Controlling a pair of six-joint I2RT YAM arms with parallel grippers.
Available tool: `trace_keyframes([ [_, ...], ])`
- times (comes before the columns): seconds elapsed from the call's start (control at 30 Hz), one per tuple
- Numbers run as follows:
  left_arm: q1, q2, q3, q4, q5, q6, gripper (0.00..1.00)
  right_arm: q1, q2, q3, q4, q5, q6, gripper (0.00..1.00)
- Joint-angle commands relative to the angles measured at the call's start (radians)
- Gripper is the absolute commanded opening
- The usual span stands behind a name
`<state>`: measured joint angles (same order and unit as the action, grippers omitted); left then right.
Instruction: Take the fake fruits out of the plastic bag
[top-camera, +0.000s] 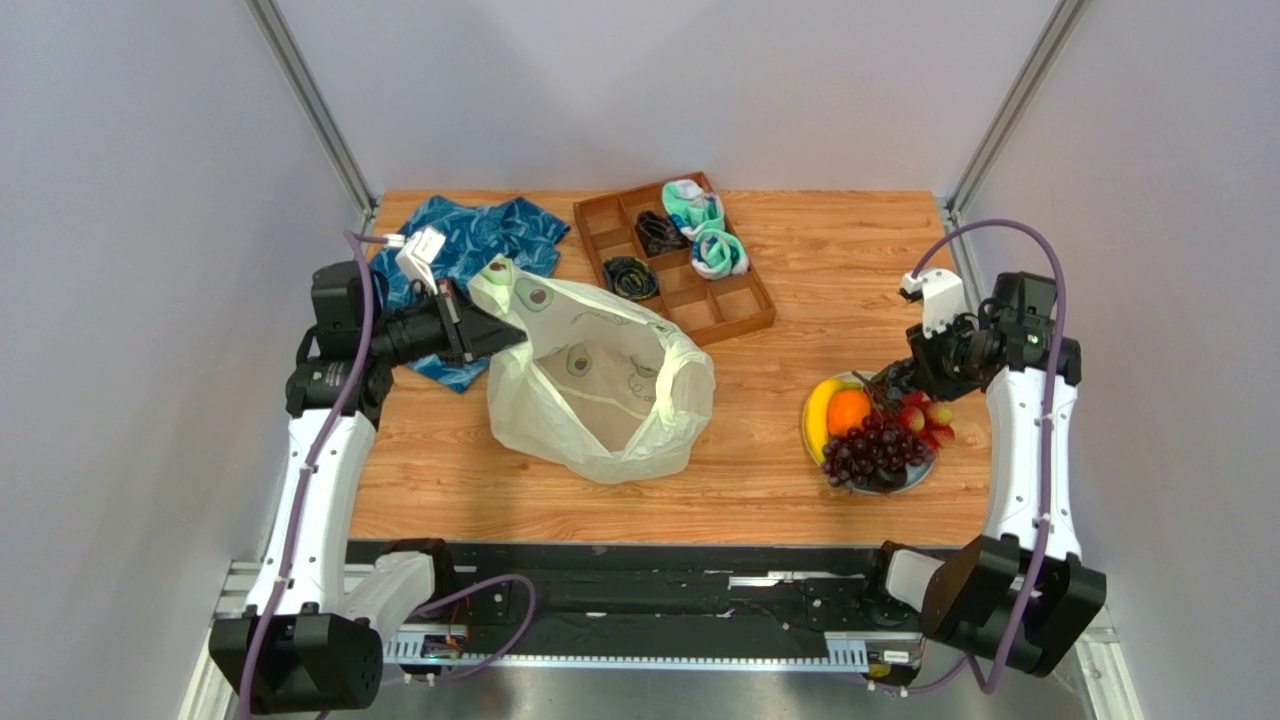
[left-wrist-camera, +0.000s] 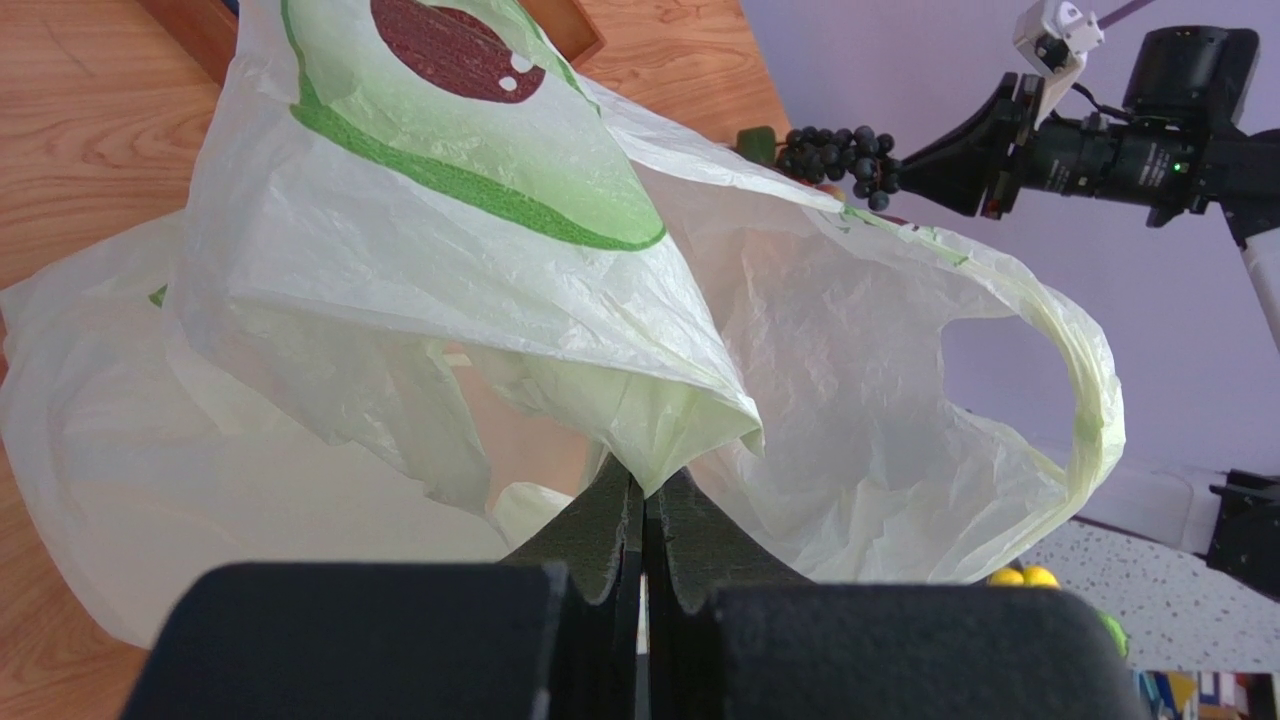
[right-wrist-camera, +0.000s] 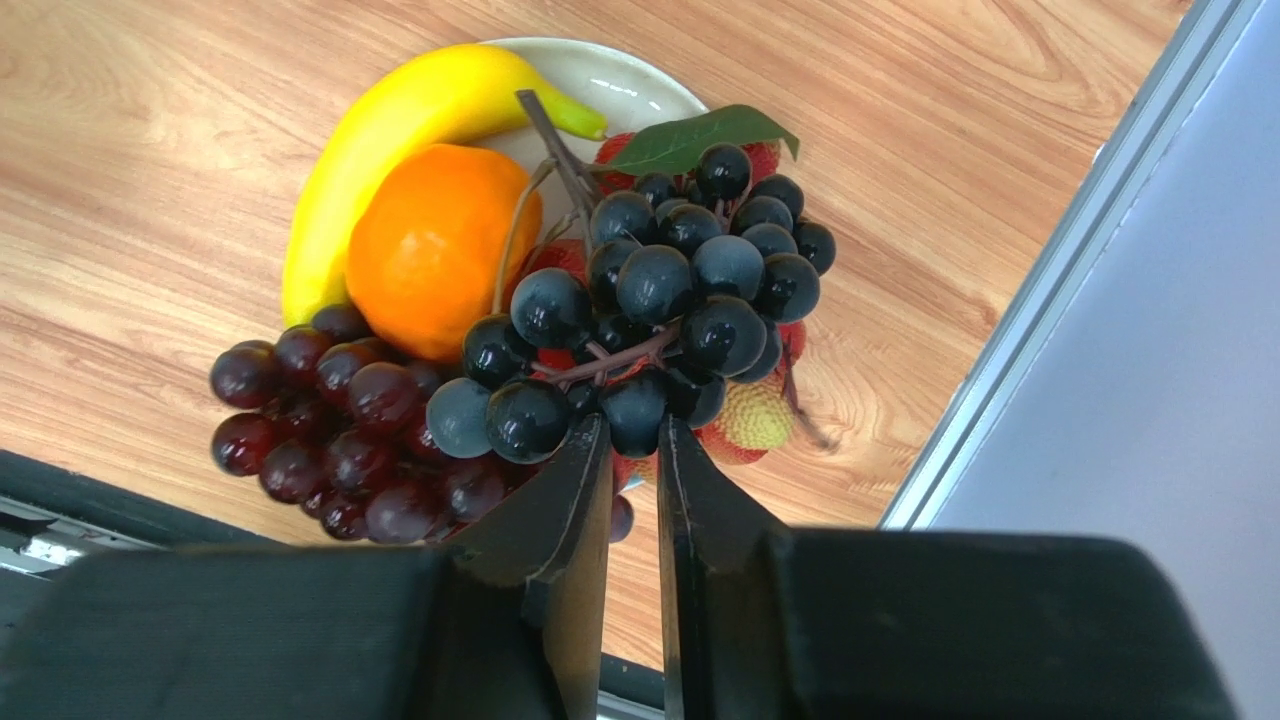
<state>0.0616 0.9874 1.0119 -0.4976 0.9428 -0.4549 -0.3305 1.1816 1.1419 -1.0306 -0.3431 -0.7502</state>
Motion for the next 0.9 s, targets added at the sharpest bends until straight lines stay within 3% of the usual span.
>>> trace_keyframes([
  [0.0,0.007,-0.013,-0.007,0.022,0.024,0.002,0.00,-0.004,-0.082,-0.031,0.009,-0.050,-0.031,0.19],
  [0.17,0.012,-0.016,-0.010,0.027,0.024,0.002,0.00,-0.004,-0.131,-0.099,-0.029,-0.050,-0.051,0.23],
  [0.47,0.020,-0.027,-0.019,0.034,0.025,-0.004,0.00,-0.002,-0.210,-0.169,-0.098,0.012,-0.040,0.46],
  [0.63,0.021,-0.024,-0.026,0.051,0.024,-0.016,0.00,-0.004,-0.247,-0.099,-0.085,0.006,0.030,0.51],
  [0.87,0.023,0.005,-0.003,0.059,0.034,-0.028,0.00,-0.002,-0.155,0.047,-0.014,-0.017,0.123,0.53],
])
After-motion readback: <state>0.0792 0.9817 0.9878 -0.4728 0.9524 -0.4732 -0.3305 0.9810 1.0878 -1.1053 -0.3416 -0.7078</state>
